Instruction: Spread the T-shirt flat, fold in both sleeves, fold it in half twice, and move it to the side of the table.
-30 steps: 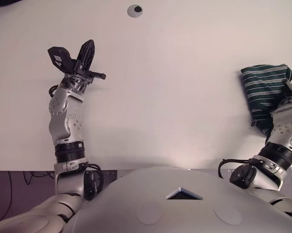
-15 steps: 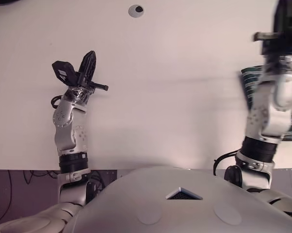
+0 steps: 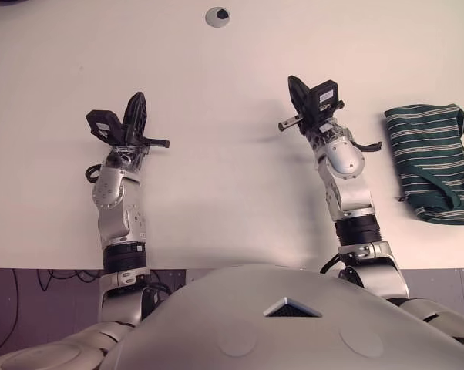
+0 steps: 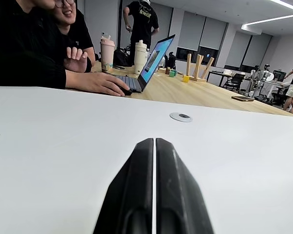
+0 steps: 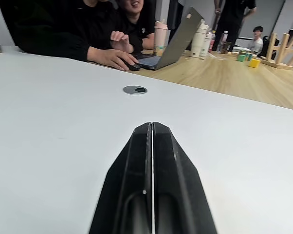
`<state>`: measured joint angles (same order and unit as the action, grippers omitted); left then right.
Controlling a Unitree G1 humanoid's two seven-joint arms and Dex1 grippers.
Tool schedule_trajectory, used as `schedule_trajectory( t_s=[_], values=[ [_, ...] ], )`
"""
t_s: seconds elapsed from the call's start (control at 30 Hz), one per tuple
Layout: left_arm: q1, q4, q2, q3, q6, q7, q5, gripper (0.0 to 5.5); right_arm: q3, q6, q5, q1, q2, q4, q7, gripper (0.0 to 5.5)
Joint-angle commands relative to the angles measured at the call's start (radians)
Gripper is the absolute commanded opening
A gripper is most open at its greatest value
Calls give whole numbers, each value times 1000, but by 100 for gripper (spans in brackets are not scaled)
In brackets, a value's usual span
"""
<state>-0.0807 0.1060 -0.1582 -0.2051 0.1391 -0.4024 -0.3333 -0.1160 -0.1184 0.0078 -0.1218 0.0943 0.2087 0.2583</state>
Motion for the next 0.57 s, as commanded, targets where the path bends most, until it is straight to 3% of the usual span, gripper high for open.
schedule_trajectory(
  t_s=[0.03,0.57],
  values=[
    [6,19,-7,-2,22,-1,13,4,12,7,-12,19,11,2,-14,0],
    [72,74,-20,11,40,-2,45,4,51,-38,-51,60,24,-75,-69,0]
  ],
)
